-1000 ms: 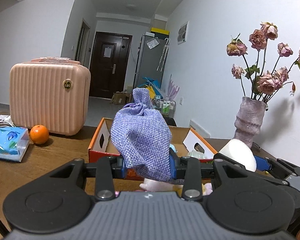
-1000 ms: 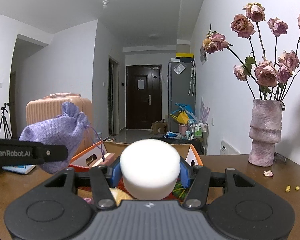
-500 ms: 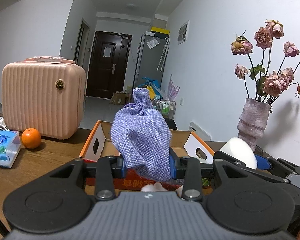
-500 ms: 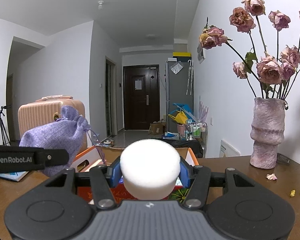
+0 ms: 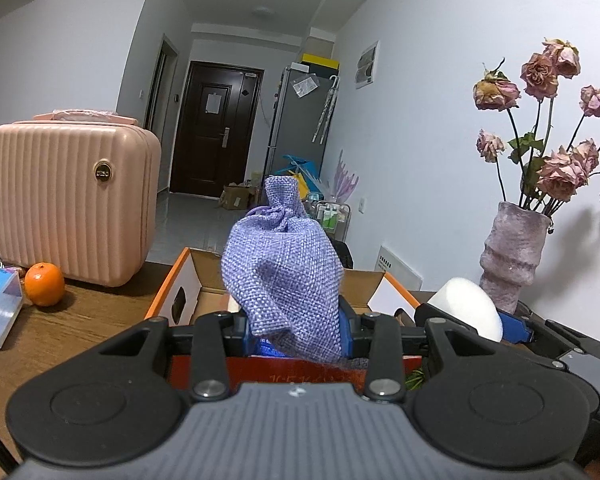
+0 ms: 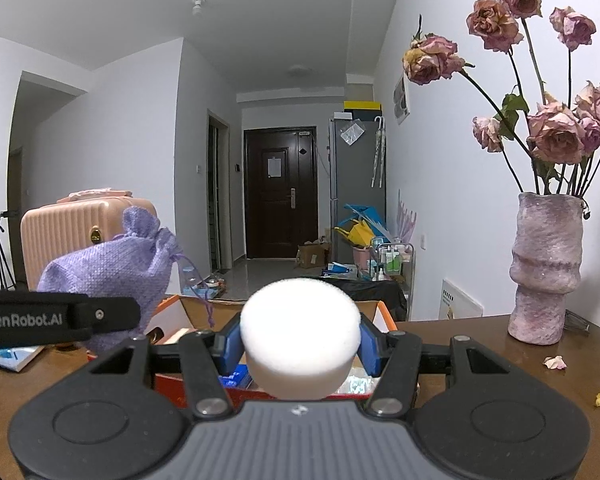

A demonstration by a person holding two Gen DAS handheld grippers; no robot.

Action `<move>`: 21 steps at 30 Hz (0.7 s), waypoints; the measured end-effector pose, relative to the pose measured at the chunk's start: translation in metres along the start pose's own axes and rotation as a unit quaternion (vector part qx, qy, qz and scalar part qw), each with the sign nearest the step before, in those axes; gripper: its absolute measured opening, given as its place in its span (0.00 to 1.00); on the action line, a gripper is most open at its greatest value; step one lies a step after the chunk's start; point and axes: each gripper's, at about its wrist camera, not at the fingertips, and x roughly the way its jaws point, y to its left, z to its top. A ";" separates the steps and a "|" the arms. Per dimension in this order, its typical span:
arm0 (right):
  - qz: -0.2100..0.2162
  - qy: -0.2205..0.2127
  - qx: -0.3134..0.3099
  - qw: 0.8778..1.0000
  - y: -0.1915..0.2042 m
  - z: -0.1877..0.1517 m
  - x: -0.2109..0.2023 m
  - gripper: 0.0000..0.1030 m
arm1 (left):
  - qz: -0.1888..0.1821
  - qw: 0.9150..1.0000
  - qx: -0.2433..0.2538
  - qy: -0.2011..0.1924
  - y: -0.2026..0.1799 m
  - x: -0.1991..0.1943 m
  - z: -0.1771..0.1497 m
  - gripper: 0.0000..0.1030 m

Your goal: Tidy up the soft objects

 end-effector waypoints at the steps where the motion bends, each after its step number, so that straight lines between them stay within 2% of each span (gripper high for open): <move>1: 0.000 0.000 0.000 1.000 0.000 0.000 0.000 0.54 | 0.000 1.000 0.000 0.000 0.001 0.003 0.001 0.37; 21: -0.013 -0.002 0.000 1.000 -0.008 0.007 0.040 0.54 | 0.006 1.000 0.001 0.001 0.003 0.047 0.008 0.37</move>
